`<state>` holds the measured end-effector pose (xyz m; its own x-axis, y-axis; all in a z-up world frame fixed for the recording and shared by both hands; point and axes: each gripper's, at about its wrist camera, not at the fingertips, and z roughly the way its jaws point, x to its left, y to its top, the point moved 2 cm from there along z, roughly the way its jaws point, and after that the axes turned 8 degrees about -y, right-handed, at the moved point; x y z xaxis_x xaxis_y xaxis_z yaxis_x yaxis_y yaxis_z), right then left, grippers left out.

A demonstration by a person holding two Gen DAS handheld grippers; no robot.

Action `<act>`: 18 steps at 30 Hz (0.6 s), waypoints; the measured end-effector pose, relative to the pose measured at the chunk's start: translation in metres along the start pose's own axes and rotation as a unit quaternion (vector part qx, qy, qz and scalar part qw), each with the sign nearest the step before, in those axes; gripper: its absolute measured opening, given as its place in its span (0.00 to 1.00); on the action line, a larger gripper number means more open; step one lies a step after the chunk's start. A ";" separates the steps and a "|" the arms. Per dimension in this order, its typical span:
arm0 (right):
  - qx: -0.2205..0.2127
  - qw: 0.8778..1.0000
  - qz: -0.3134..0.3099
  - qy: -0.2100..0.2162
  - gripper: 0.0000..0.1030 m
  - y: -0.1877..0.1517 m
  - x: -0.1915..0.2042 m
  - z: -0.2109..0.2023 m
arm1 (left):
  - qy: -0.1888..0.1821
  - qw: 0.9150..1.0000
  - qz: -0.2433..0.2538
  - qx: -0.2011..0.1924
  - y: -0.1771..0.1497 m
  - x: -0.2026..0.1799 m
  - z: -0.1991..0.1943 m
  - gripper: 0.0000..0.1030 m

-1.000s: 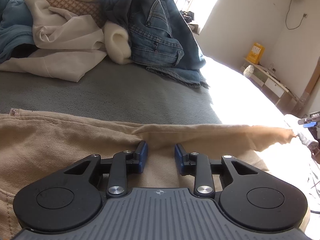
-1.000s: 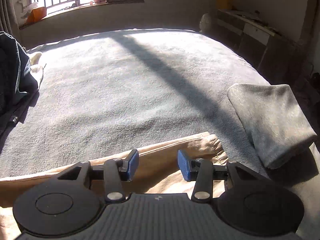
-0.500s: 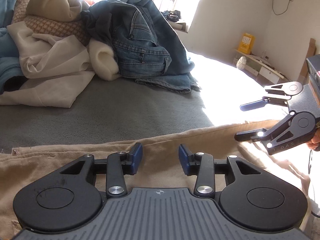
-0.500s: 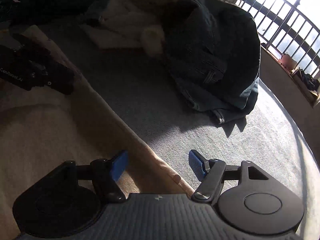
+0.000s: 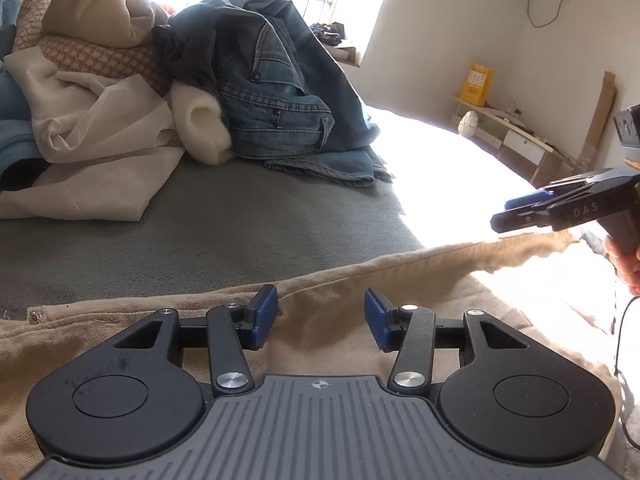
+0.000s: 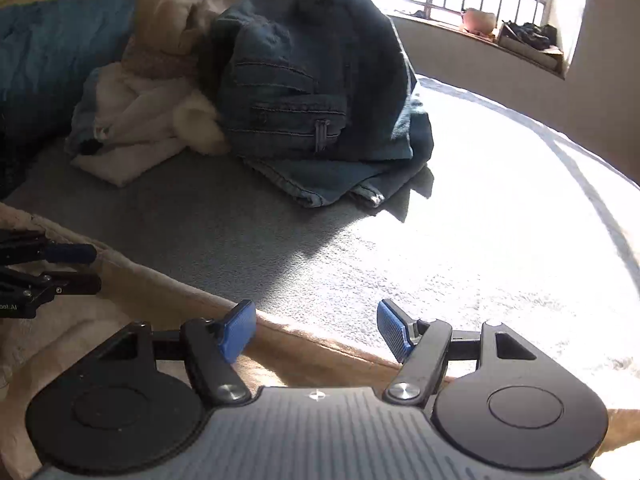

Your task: Fold clothes

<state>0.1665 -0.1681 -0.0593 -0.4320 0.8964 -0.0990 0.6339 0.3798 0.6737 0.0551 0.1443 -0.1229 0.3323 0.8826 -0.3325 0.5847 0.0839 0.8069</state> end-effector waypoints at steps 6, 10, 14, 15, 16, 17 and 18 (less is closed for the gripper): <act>0.008 0.915 0.394 -0.079 0.68 -0.088 -0.139 -0.079 | 0.011 1.000 -0.008 -0.005 -0.003 0.005 0.002 0.46; -0.007 0.776 0.626 -0.081 0.66 -0.188 -0.195 -0.113 | 0.020 1.000 -0.018 -0.003 -0.005 0.008 0.007 0.46; -0.030 0.695 0.715 -0.064 0.64 -0.242 -0.211 -0.116 | 0.027 0.999 -0.017 -0.003 -0.006 0.008 0.009 0.47; -0.034 0.684 0.726 -0.062 0.62 -0.250 -0.213 -0.114 | 0.030 0.999 -0.016 -0.001 -0.006 0.008 0.010 0.47; -0.035 0.677 0.733 -0.057 0.61 -0.255 -0.215 -0.110 | 0.032 0.999 -0.014 0.000 -0.006 0.008 0.010 0.47; -0.035 0.670 0.739 -0.053 0.60 -0.259 -0.217 -0.107 | 0.035 0.999 -0.011 0.001 -0.006 0.007 0.011 0.47; -0.035 0.664 0.746 -0.049 0.59 -0.264 -0.219 -0.103 | 0.037 0.999 -0.009 0.002 -0.006 0.007 0.012 0.47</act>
<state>0.0277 -0.4882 -0.1400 0.6881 0.2752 0.6714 0.2760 -0.9550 0.1086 0.0624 0.1442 -0.1356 0.2656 0.9130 -0.3096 0.5935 0.0982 0.7988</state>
